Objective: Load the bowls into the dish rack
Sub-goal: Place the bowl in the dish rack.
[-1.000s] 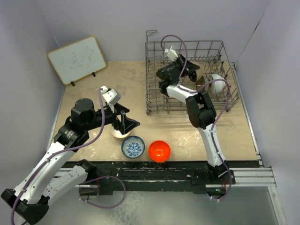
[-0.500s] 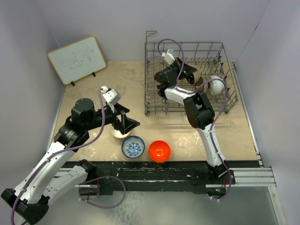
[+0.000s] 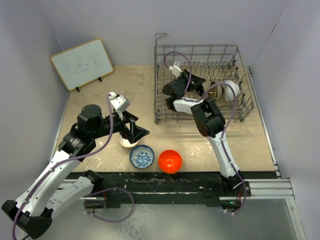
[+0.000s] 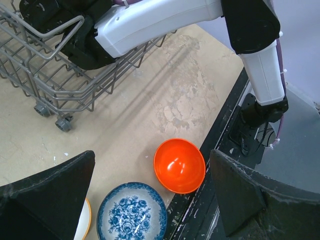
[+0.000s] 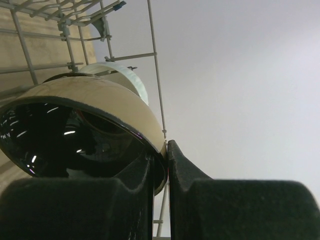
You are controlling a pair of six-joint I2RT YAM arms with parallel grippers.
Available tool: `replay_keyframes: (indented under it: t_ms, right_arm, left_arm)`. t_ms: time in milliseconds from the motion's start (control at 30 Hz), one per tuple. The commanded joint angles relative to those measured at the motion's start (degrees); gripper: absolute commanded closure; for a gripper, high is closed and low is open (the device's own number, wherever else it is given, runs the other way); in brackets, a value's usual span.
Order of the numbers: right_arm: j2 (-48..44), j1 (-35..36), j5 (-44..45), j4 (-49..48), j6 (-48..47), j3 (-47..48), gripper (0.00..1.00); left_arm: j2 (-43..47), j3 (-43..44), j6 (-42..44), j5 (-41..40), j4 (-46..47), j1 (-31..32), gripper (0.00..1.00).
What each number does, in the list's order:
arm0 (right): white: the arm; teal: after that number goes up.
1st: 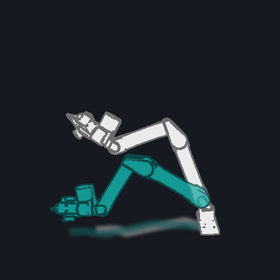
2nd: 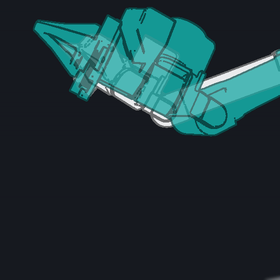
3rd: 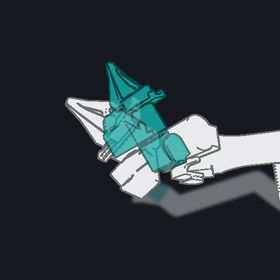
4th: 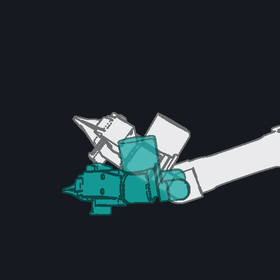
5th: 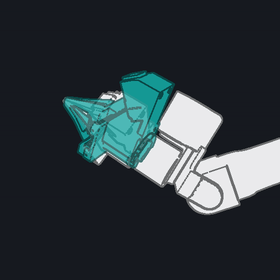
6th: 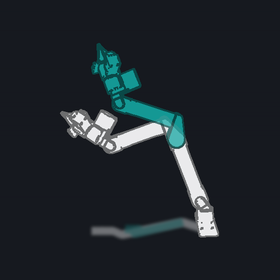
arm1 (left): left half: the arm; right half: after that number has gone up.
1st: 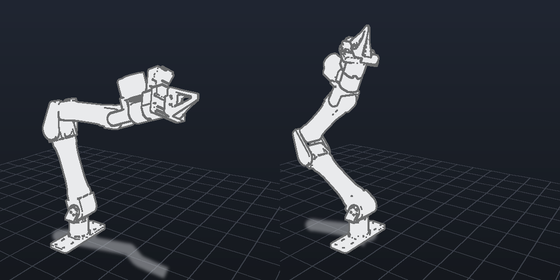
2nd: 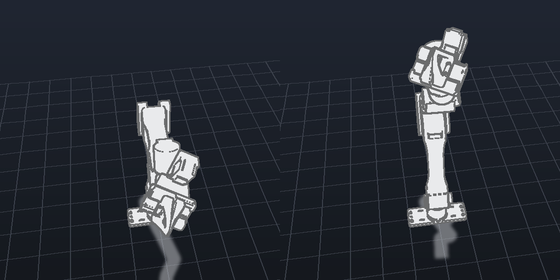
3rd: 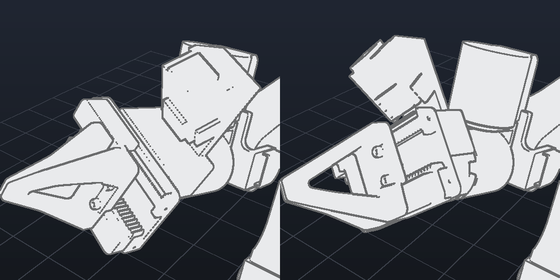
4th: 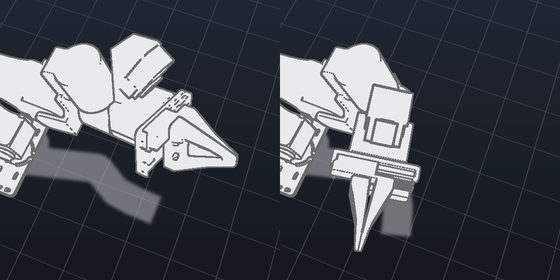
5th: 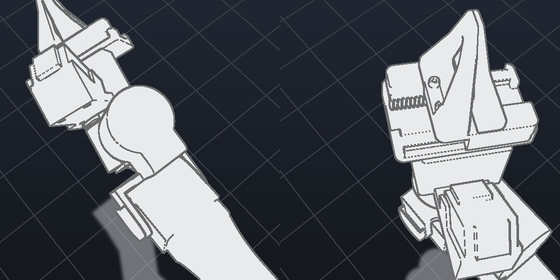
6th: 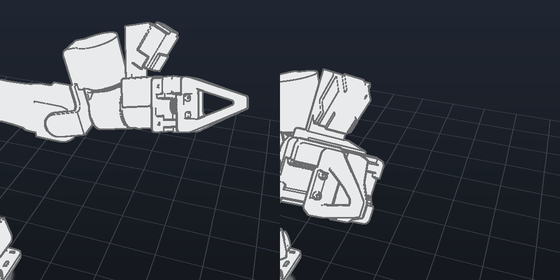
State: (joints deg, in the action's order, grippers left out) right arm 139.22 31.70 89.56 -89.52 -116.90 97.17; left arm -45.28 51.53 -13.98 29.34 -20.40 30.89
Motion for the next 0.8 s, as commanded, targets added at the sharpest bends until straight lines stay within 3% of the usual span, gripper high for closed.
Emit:
replay_keyframes:
  t_ms: [0,300,433,500,733,767]
  right_arm:
    - [2.34,-1.10,9.44,-20.09,-12.20,2.91,1.00]
    - [5.19,-1.12,9.41,-19.93,-11.14,2.12,1.00]
    - [6.24,-1.20,9.45,-19.91,-11.39,3.56,0.85]
    - [6.92,-1.29,9.46,-19.91,-11.50,4.45,0.73]
    - [6.67,-1.38,9.49,-19.98,-12.60,8.06,0.58]
    - [6.19,-1.38,9.49,-19.99,-12.91,8.56,0.53]
  left_arm:
    - [-0.14,0.28,0.58,-0.17,1.54,-0.30,0.01]
    - [-0.71,0.18,0.57,-0.28,1.37,-0.67,0.01]
    - [-0.83,0.20,0.55,-0.09,1.53,-1.05,0.01]
    - [-0.95,0.21,0.59,-0.05,1.56,-1.23,0.01]
    - [-1.43,0.17,0.38,0.24,1.88,-1.60,0.01]
    - [-1.54,0.22,0.38,0.26,1.96,-1.77,0.01]
